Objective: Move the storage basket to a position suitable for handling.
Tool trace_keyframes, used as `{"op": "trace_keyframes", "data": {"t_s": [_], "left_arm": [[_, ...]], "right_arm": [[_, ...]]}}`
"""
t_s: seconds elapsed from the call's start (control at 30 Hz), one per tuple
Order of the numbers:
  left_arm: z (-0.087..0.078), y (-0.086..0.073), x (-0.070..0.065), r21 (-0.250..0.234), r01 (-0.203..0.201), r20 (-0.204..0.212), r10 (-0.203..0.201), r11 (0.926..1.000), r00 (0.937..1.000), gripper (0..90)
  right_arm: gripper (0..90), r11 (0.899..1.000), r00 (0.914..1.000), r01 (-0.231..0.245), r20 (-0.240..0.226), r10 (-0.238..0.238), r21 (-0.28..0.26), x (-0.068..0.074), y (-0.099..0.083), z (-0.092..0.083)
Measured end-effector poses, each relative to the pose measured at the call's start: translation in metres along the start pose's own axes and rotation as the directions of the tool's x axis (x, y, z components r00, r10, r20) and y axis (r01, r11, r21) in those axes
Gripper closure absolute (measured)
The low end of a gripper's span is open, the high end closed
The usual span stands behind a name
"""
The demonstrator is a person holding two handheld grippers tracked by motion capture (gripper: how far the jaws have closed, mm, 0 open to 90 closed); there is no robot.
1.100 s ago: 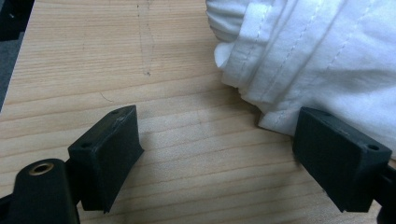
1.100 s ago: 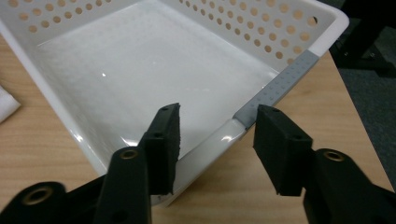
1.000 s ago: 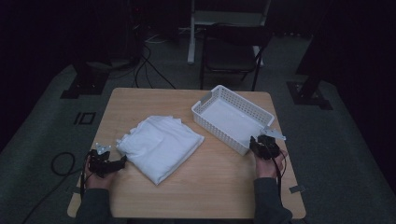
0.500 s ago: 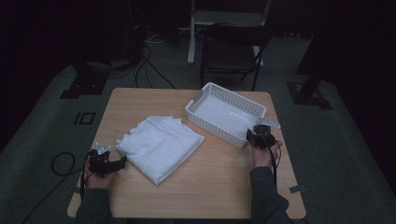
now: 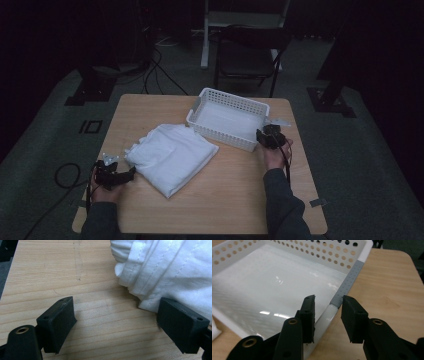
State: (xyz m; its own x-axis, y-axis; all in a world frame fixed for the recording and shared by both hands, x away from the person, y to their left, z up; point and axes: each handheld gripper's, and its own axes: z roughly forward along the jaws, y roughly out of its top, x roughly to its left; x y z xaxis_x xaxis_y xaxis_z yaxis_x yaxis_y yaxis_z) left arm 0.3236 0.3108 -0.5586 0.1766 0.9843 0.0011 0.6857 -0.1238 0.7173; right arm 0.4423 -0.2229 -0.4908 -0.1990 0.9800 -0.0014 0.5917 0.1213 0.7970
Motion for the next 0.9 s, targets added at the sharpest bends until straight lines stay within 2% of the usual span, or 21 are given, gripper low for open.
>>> {"op": "trace_keyframes", "data": {"t_s": [0.17,0.27,0.33,0.37,0.4,0.5,0.6,0.67,0.7,0.8,0.9], "left_arm": [[0.000,0.000,0.000,0.000,0.000,0.000,0.000,1.0000,1.0000,14.6],[-0.001,0.000,0.000,0.002,0.001,0.001,-0.001,1.0000,1.0000,15.1],[-0.005,0.000,0.000,0.007,0.002,0.001,-0.002,1.0000,1.0000,23.7],[-0.007,0.000,0.001,0.009,0.013,-0.005,-0.013,0.9999,0.9999,32.6],[-0.010,0.001,0.002,0.015,0.039,-0.011,-0.039,0.9991,0.9992,36.2],[-0.021,0.006,0.002,-0.022,0.057,-0.016,-0.057,0.9981,0.9982,36.5],[-0.035,0.018,-0.004,-0.093,0.075,0.024,-0.073,0.9929,0.9970,36.5],[-0.038,0.030,-0.013,-0.110,0.062,0.079,-0.054,0.9920,0.9955,36.5],[-0.038,0.030,-0.013,-0.110,0.062,0.079,-0.054,0.9920,0.9955,36.5],[-0.026,0.048,-0.033,-0.096,0.021,0.128,-0.008,0.9952,0.9918,36.5],[-0.012,0.065,-0.050,-0.080,-0.022,0.119,0.032,0.9965,0.9924,33.8]], "right_arm": [[65.5,0.998,0.9980,0.057,-0.026,-0.057,-0.006,0.008,0.014,0.018],[66.5,0.997,0.9968,0.071,-0.035,-0.071,-0.002,0.011,0.021,0.027],[66.6,0.996,0.9953,0.088,-0.039,-0.088,-0.002,0.013,0.024,0.031],[66.6,0.996,0.9947,0.094,-0.042,-0.094,-0.004,0.013,0.025,0.032],[66.5,0.995,0.9943,0.098,-0.044,-0.098,-0.003,0.013,0.025,0.033],[66.0,0.995,0.9936,0.103,-0.046,-0.103,0.004,0.013,0.026,0.033],[64.2,0.994,0.9929,0.110,-0.048,-0.109,0.015,0.013,0.027,0.034],[62.5,0.994,0.9930,0.109,-0.048,-0.108,0.025,0.013,0.027,0.035],[62.5,0.994,0.9930,0.109,-0.048,-0.108,0.025,0.013,0.027,0.035],[60.3,0.994,0.9945,0.098,-0.042,-0.096,0.042,0.015,0.026,0.037],[60.0,0.994,0.9950,0.093,-0.041,-0.091,0.049,0.015,0.027,0.038]]}}
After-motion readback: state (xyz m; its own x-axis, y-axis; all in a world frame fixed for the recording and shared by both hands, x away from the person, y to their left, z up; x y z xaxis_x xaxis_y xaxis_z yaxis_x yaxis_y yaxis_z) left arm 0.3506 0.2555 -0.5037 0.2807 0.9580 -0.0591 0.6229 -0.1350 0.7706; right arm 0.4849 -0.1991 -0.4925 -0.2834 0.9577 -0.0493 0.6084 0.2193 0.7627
